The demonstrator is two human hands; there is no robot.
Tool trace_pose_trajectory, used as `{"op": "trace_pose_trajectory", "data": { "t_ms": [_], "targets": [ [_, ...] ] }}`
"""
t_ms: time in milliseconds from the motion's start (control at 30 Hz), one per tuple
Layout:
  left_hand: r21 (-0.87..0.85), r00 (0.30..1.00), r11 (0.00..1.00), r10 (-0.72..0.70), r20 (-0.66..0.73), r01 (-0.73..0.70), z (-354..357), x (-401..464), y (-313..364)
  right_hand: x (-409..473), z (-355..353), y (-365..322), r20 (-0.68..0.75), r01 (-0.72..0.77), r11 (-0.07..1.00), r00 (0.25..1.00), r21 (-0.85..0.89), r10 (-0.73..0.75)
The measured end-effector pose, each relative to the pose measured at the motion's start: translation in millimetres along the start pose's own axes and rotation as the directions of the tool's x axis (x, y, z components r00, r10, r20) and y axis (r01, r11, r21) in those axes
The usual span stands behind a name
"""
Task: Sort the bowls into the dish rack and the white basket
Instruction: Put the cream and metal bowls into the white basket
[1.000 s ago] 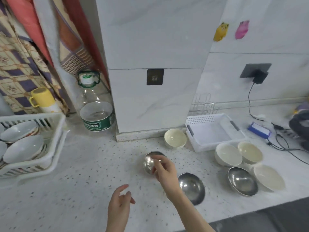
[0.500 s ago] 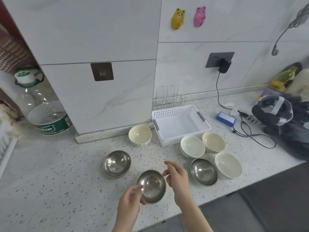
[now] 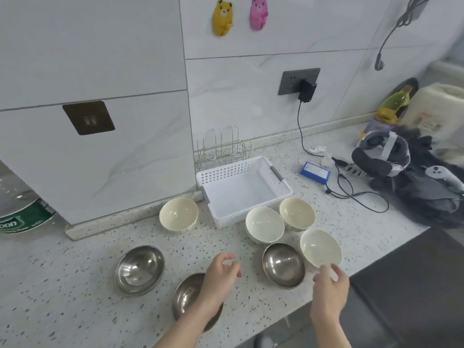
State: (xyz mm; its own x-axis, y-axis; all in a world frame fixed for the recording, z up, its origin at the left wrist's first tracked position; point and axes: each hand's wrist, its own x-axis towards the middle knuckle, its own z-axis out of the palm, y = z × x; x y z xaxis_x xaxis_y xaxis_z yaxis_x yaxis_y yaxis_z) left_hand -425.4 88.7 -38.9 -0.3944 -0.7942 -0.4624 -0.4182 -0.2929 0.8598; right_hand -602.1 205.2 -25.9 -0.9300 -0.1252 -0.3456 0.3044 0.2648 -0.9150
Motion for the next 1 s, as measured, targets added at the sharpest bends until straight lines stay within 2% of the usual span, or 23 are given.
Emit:
{"op": "trace_pose_trajectory", "data": {
  "t_ms": [67,133,267,400,500,800,1000],
  "targets": [
    [0.05,0.999,0.998,-0.031,0.017,0.031,15.6,17.7,7.0,22.9,-14.3,6.2,-0.085,-0.039,0.997,0.996,-0.062,0.033],
    [0.06,0.998,0.996,-0.067,-0.018,0.068,30.2,35.5,14.0,45.6,-26.8,13.1,-0.072,-0.098,0.984,0.994,-0.151,0.088],
    [0.002,0.98,0.99,-0.142,-0.138,0.144,57.8,64.9,23.7,85.0,-43.0,13.8,0.161,-0.095,0.953,0.976,-0.286,0.146],
    [-0.044,0.959,0.986,-0.169,-0.227,0.164,77.2,82.5,35.7,111.8,-47.7,1.7,0.371,-0.052,0.943,0.911,-0.328,0.18],
    [-0.067,0.95,0.981,-0.192,-0.247,0.181,83.9,87.5,41.4,125.3,-47.0,-5.0,0.459,-0.02,0.932,0.866,-0.363,0.197],
    [-0.115,0.916,0.957,-0.287,-0.281,0.265,94.2,93.5,46.3,144.3,-44.1,-11.6,0.526,0.017,0.913,0.822,-0.407,0.219],
    [-0.122,0.91,0.971,-0.237,-0.339,0.207,92.7,88.2,52.3,152.4,-48.2,-25.5,0.525,0.035,0.926,0.832,-0.376,0.182]
  ]
}}
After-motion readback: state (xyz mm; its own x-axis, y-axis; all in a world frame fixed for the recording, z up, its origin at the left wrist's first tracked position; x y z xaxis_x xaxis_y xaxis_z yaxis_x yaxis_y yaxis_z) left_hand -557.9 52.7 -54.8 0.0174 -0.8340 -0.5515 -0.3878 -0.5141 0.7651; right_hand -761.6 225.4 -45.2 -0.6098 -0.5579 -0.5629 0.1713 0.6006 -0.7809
